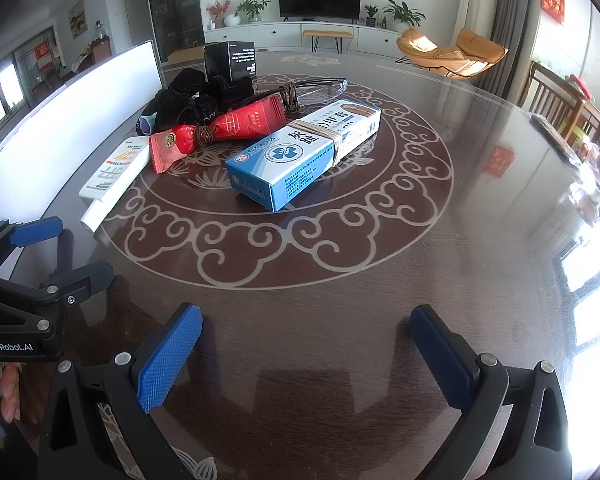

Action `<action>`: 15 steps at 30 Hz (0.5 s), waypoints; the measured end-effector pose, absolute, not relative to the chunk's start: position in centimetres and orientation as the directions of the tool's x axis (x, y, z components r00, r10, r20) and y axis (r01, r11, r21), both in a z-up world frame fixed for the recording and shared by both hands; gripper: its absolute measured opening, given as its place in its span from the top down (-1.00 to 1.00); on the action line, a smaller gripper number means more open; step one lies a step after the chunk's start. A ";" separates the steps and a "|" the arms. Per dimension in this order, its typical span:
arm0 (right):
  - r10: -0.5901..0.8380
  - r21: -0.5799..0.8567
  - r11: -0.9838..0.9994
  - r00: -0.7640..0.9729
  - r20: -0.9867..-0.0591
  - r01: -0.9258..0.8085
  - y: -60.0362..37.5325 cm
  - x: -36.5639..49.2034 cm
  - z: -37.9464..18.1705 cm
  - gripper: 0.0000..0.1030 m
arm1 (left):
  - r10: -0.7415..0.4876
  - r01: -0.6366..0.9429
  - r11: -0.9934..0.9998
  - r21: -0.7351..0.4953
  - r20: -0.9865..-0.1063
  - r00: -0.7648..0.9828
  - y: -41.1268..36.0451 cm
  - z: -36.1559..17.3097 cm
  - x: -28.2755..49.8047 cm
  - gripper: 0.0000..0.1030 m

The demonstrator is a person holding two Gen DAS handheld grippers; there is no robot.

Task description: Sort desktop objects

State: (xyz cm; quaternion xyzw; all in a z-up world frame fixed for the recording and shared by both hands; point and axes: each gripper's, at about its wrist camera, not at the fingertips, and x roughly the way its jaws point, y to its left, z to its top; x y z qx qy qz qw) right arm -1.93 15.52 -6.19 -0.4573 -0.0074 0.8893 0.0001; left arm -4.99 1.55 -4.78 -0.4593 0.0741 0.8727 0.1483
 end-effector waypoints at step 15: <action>0.007 -0.013 -1.000 -0.582 -0.813 0.006 15.5 -1.9 -6.2 -1.00 | 0.190 -0.327 -0.945 -0.005 -0.823 -0.535 1.7 -4.8 -4.9 -1.00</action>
